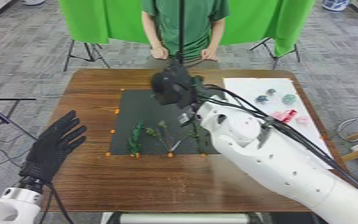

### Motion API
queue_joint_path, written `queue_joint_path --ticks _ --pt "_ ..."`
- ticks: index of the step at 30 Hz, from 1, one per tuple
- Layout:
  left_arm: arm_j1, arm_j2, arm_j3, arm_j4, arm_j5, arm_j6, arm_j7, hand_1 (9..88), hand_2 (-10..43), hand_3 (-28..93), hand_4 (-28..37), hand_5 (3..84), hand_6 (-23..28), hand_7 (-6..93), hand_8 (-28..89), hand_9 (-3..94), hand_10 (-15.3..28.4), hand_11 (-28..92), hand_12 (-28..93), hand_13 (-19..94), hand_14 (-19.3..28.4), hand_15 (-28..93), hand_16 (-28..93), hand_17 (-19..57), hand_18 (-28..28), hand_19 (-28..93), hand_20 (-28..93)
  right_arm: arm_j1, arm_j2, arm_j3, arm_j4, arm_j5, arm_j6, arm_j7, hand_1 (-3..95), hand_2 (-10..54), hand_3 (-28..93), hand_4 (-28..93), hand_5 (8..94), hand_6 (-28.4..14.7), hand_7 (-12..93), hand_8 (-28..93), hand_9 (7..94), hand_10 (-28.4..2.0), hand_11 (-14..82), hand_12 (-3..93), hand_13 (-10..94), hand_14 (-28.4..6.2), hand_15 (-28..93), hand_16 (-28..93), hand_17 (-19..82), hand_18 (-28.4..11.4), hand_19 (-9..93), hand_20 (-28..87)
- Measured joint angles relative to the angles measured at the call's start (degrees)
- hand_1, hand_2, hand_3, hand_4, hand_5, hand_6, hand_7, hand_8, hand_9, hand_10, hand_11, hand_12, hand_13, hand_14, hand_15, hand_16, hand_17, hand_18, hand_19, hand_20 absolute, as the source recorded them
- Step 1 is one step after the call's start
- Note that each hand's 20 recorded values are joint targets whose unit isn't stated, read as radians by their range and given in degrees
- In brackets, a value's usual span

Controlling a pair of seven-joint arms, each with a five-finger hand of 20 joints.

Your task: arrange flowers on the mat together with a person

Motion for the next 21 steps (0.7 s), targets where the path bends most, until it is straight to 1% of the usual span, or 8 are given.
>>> queue_joint_path --ticks 3,7,9,12,17,21 --pt "-0.3 0.34 0.21 0.44 -0.02 0.2 0.28 27.7 -6.1 67 -25.2 27.9 3.1 15.1 -9 20.3 9.9 15 16 20 11.6 20 4 -9.6 20.1 39 8 -0.1 -3.6 -0.9 1.4 -0.1 -1.0 -1.2 49.8 -9.5 79 -28 73.7 5.2 44 -5 89.3 -4.7 16.5 48.0 75 -4.0 64 27 22 -16.1 66 36" --pt "-1.3 1.13 1.01 1.12 -0.08 0.48 0.68 27.6 -6.0 67 -25.3 27.9 3.0 15.2 -9 20.3 9.9 15 16 20 11.6 20 4 -9.6 20.1 39 8 -0.7 -7.5 -2.6 3.9 -1.0 -1.2 -2.1 49.9 -9.5 79 -28 74.0 5.5 43 -5 89.8 -4.6 15.9 47.0 75 -3.9 64 27 22 -16.0 66 36" --pt "-1.6 1.61 1.18 1.11 -0.08 0.61 0.93 27.6 -6.0 67 -25.3 27.9 3.1 15.2 -9 20.3 10.0 15 16 20 11.5 20 4 -9.6 20.1 39 8 -1.2 -9.0 -3.4 5.2 -2.6 -1.6 -2.9 50.0 -9.5 78 -28 74.5 5.8 43 -5 90.1 -4.6 15.4 46.4 75 -3.9 63 27 22 -15.9 65 36" --pt "-1.6 2.27 1.18 0.86 -0.08 0.68 1.25 27.5 -6.0 68 -25.3 28.0 3.1 15.2 -9 20.2 10.0 15 16 20 11.5 20 4 -9.6 20.1 39 8 -1.9 -10.4 -4.7 6.5 -5.5 -2.1 -3.6 50.1 -9.5 78 -28 74.7 5.9 43 -5 90.3 -4.4 14.3 45.8 74 -3.8 64 27 22 -15.8 65 36" --pt "-2.1 3.18 1.48 0.92 -0.08 0.67 1.02 27.5 -6.0 67 -25.3 28.0 3.1 15.1 -9 20.2 9.9 15 16 20 11.4 19 4 -9.6 20.1 39 8 -3.2 -12.9 -5.4 9.9 -8.7 -2.4 -4.6 50.2 -9.5 77 -28 74.6 6.0 42 -5 90.7 -4.1 13.1 45.2 74 -3.6 63 27 22 -15.8 65 36" --pt "-3.5 3.65 2.08 1.33 -0.08 0.58 0.2 27.5 -6.0 68 -25.3 28.0 3.1 15.1 -9 20.2 9.9 14 16 20 11.4 19 4 -9.6 20.1 39 8 -4.3 -14.8 -5.2 12.2 -11.6 -2.1 -4.7 50.3 -9.5 77 -28 74.5 6.0 42 -5 90.8 -4.1 12.7 45.1 74 -3.6 64 27 22 -15.7 65 36"
